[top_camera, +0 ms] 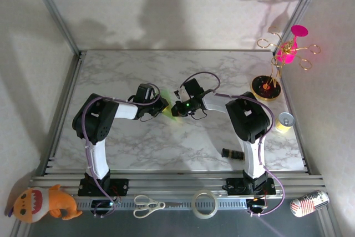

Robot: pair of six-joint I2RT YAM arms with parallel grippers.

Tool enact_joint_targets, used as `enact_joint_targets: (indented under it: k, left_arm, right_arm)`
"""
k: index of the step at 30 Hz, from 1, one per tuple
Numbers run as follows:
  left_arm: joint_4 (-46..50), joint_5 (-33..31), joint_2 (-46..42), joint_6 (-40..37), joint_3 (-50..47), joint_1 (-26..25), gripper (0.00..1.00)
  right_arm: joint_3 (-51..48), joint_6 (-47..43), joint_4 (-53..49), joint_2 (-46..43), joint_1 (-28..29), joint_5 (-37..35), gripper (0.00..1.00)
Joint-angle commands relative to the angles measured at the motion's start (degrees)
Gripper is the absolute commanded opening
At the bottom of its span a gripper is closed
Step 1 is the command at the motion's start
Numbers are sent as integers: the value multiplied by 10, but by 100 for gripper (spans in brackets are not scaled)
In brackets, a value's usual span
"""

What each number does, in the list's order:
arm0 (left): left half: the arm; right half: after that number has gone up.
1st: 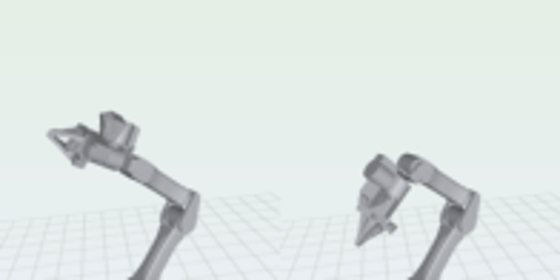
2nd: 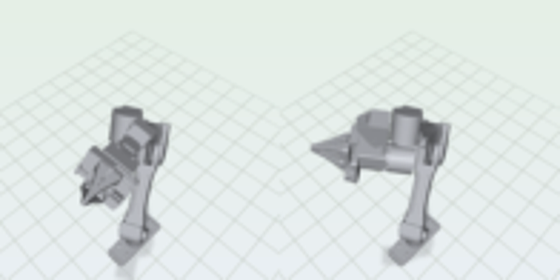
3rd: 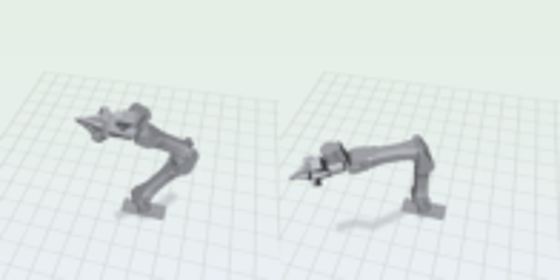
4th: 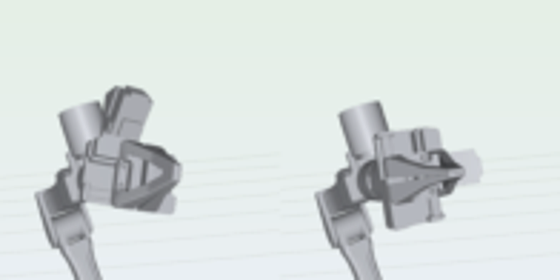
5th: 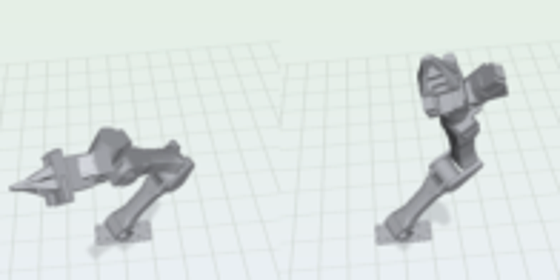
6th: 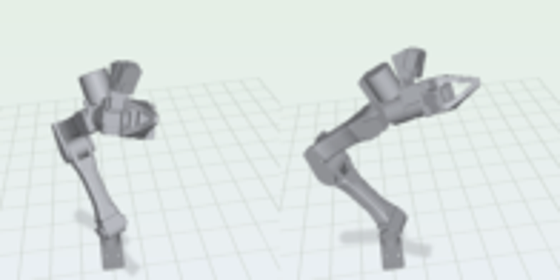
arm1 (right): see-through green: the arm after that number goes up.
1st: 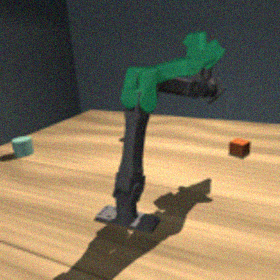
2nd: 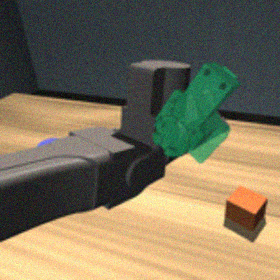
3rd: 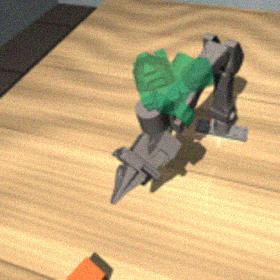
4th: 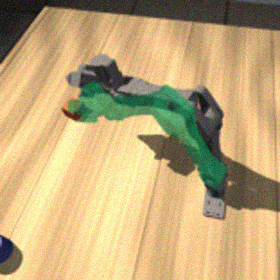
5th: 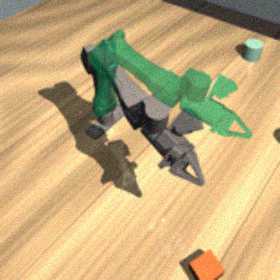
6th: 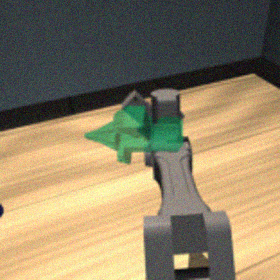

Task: Fold a paper plane with a square sheet of paper (pick it up from the middle)
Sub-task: Fourth fold the wing at the center of the table.

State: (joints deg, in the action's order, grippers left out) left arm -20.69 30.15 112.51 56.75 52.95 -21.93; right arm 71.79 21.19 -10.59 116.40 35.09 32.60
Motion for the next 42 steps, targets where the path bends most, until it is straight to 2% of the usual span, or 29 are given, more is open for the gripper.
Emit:
enact_joint_targets:
  k: [1,24,33,42]
  left_arm:
    - [105,-66,44,-22,-16,0,9]
    - [108,-69,49,-20,-17,0,9]
    - [109,-69,49,-21,-18,0,9]
    - [110,-69,50,-20,-17,0,8]
  right_arm:
    - [-9,-6,-20,-6,2,2,4]
    - [-11,-10,-33,17,2,-20,4]
    - [-13,-6,-33,-25,3,-8,4]
    - [-29,-3,-32,-7,6,-17,5]
